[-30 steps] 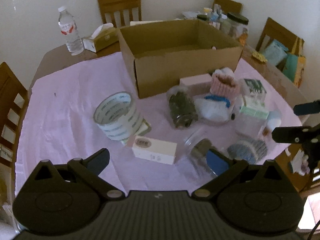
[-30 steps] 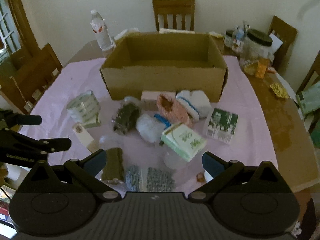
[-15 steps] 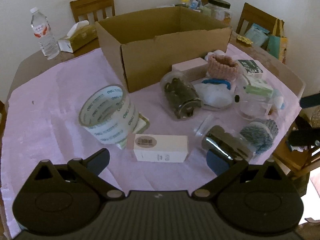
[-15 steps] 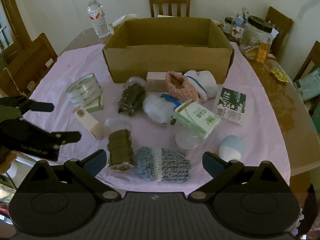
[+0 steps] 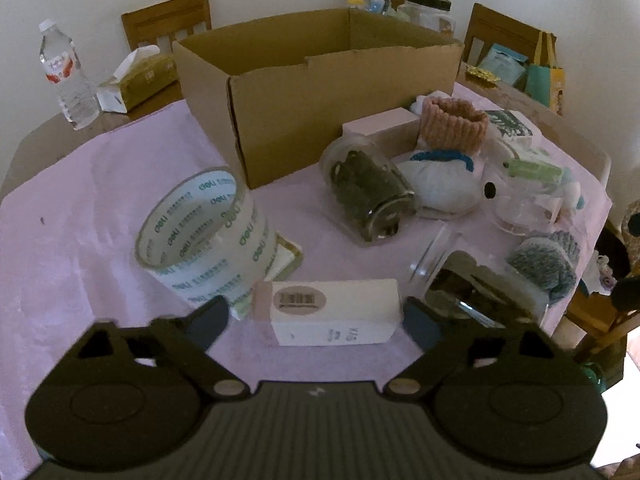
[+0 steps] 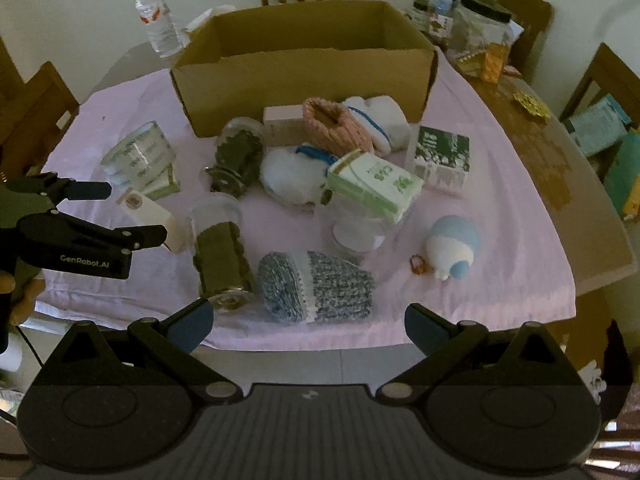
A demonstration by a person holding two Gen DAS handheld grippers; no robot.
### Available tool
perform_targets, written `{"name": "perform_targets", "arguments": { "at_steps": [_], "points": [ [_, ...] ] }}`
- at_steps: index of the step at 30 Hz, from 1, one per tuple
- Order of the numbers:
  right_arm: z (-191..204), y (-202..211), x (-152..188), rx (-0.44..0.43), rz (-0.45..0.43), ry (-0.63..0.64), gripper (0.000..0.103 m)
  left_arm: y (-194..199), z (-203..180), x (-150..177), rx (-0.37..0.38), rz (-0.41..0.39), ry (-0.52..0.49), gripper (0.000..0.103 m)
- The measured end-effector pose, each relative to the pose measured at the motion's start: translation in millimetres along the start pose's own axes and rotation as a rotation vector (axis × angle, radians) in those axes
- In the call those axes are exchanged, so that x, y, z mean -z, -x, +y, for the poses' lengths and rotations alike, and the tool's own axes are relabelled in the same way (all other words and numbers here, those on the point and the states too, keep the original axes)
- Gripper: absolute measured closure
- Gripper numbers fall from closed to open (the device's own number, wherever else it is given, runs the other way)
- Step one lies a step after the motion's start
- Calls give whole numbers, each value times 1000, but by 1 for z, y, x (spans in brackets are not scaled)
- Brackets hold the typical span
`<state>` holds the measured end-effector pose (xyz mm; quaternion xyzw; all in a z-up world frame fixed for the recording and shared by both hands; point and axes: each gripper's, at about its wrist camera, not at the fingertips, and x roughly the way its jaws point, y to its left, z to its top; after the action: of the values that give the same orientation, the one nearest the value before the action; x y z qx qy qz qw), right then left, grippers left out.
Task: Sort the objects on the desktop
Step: 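Reach the left tool to the white barcode box and close on it, then grasp the grey knit sock with the right tool while the left holds the white box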
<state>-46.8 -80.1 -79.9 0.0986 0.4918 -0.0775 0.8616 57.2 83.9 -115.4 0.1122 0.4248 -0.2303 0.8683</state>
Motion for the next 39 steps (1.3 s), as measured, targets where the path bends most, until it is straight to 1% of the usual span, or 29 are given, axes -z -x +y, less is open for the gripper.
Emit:
{"name": "perform_targets", "arguments": {
  "at_steps": [7, 14, 21, 26, 31, 35, 37, 39],
  "points": [
    [-4, -6, 0, -4, 11, -3, 0, -8, 1, 0, 11, 7, 25, 24],
    [-11, -28, -3, -14, 37, 17, 0, -9, 0, -2, -5, 11, 43, 24],
    [-14, -67, 1, -18, 97, 90, 0, -10, -2, -3, -25, 21, 61, 24],
    [-13, -84, -2, -54, 104, 137, 0, -11, -3, -3, -40, 32, 77, 23],
    [-2, -90, -1, -24, 99, 238, 0, -14, -6, -4, -54, 39, 79, 23],
    [0, -90, 2, -20, 83, 233, 0, -15, -6, -4, -51, 40, 91, 23],
    [1, -91, 0, -15, 102, 224, 0, -14, -6, -4, -53, 39, 97, 23],
    [1, -90, -1, -11, 114, 184, 0, -15, -5, -3, -52, 40, 102, 23]
  ]
}}
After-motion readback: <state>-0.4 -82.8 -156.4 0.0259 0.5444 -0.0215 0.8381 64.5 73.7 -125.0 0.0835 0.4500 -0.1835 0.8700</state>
